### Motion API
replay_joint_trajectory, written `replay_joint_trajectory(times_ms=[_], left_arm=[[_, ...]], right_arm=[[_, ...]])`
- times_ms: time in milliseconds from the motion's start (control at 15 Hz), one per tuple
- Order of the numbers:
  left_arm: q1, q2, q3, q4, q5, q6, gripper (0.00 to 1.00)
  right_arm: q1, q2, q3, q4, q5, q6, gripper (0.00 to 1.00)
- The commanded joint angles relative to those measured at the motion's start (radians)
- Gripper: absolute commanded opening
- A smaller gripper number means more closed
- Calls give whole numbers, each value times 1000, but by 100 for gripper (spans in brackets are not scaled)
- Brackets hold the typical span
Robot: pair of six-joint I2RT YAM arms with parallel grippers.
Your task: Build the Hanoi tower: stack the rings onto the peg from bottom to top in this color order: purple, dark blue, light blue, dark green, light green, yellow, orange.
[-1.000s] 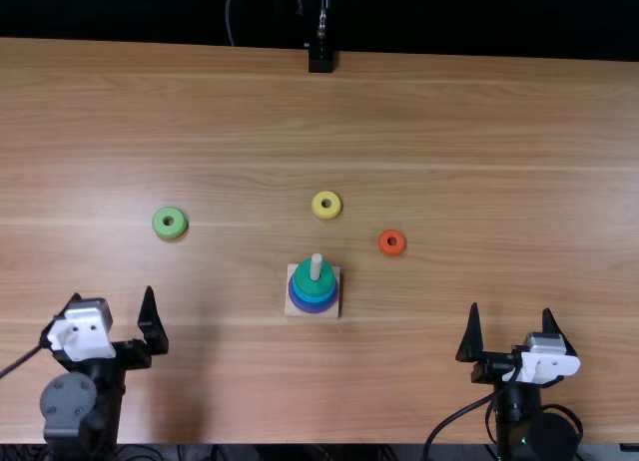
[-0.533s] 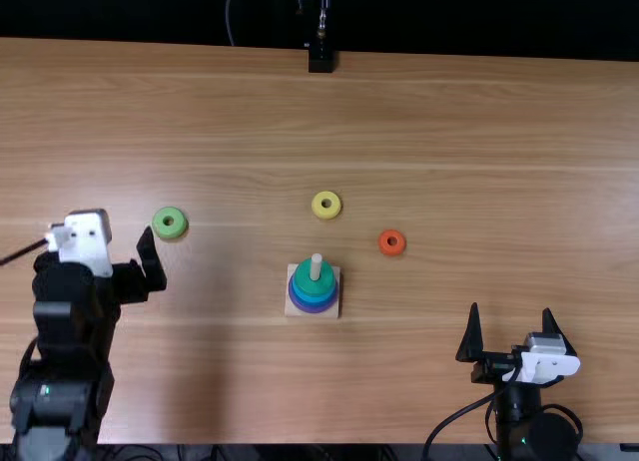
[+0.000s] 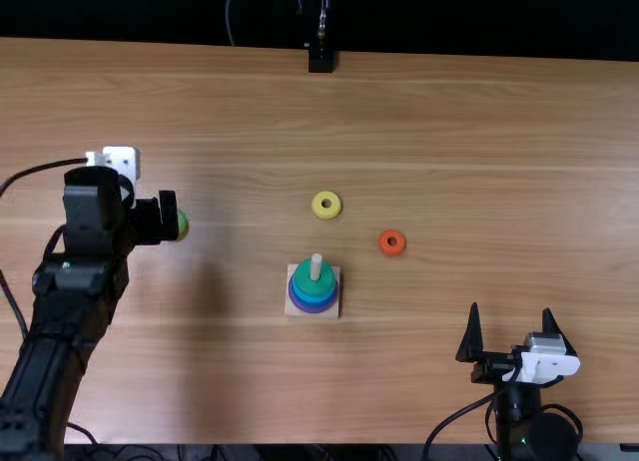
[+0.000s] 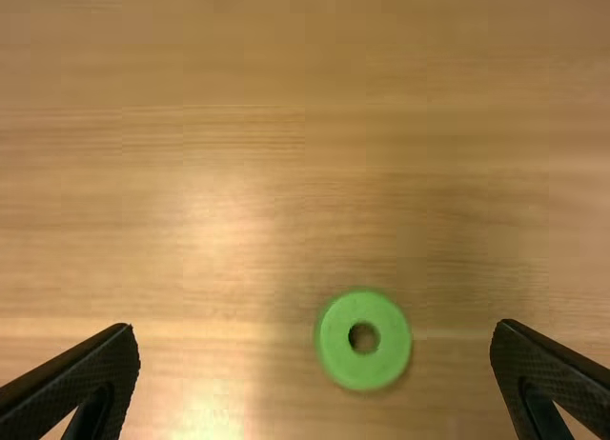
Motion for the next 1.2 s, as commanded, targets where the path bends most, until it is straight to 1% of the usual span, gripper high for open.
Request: replay_joint_trajectory(times_ms=[0,67,133,200,333,467,533,600,667,800,867,1133], left_arm=[[-5,87,87,-67,62,63,100],[-7,143,136,-151,89,65,100],[-18,202,178,-203,95,67,100],[-37,242,222,-234,95,69,100],[-47,303,323,-319,84,69,100],[-48,366,372,-407,77,70,100],[-48,380,383,-437,58,70,100],[-50,392,391,-455,31,70,100],[-50,412,405,-464,14,82,100],[-50,436,408,-468,10,137,100],[-50,443,409,-470,10,144,100],[-48,481,411,-463,10,144,100]], right_arm=[[-12,-6,-9,4,8,-3,100],[-14,-6,-9,4,8,-1,100],[-14,-6,-9,4,8,-1,100],[-12,-6,-9,4,7,-3,100],[-14,-6,-9,4,7,-3,100],[-12,-6,-9,4,8,-1,100],[-12,-6,-9,4,8,-3,100],[-14,-6,-9,4,8,-1,100],[-14,-6,-9,4,7,-1,100],[-14,-6,-9,4,8,-3,100],[-14,-6,-9,4,8,-3,100],[-14,-6,-9,4,8,-3,100]])
